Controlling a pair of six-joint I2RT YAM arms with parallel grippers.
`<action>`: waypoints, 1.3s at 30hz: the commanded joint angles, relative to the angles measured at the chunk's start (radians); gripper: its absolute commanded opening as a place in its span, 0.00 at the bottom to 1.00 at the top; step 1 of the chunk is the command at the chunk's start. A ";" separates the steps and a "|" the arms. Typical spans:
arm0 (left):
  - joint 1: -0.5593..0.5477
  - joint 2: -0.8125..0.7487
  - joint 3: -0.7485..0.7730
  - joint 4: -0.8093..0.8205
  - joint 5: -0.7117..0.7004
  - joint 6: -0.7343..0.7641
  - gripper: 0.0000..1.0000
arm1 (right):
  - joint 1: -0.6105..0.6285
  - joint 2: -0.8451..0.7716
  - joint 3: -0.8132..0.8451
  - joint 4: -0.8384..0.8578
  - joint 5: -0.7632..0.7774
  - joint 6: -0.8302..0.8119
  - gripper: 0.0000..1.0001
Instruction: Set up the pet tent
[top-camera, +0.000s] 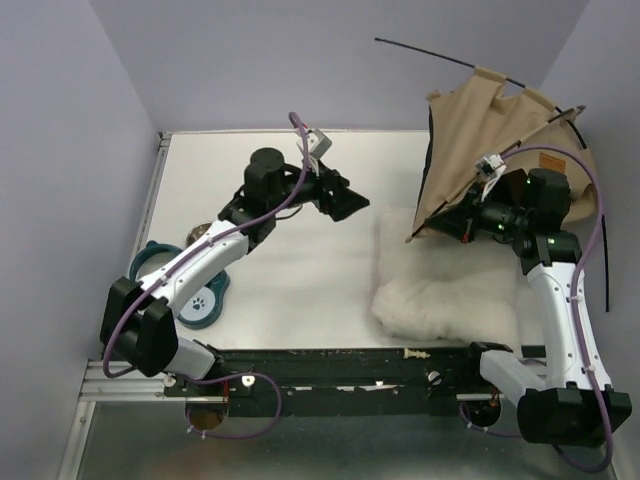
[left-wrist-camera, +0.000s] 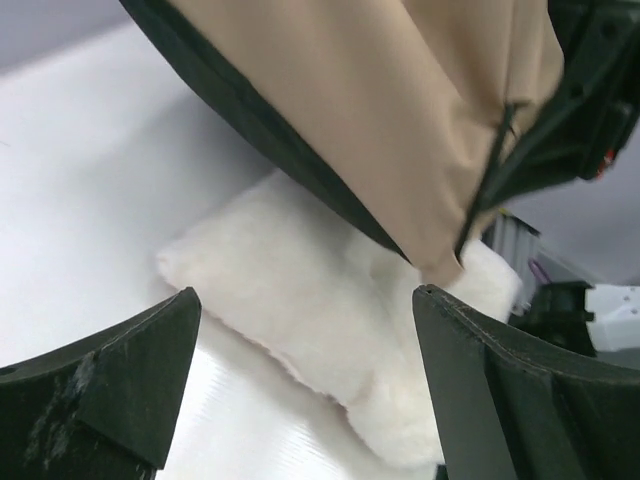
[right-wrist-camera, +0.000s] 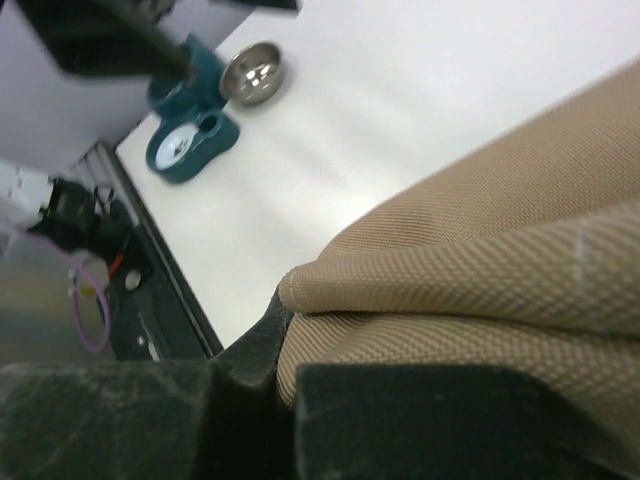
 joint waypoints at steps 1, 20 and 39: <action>0.096 -0.078 0.095 -0.118 0.024 0.134 0.99 | 0.118 0.047 0.150 -0.266 -0.067 -0.391 0.01; 0.464 -0.161 0.242 -0.504 0.053 0.414 0.99 | 0.646 0.358 0.670 -1.024 0.119 -1.198 0.01; 0.318 -0.440 -0.043 -0.478 0.153 0.079 0.99 | 0.131 0.854 1.252 -0.815 0.473 -0.783 0.78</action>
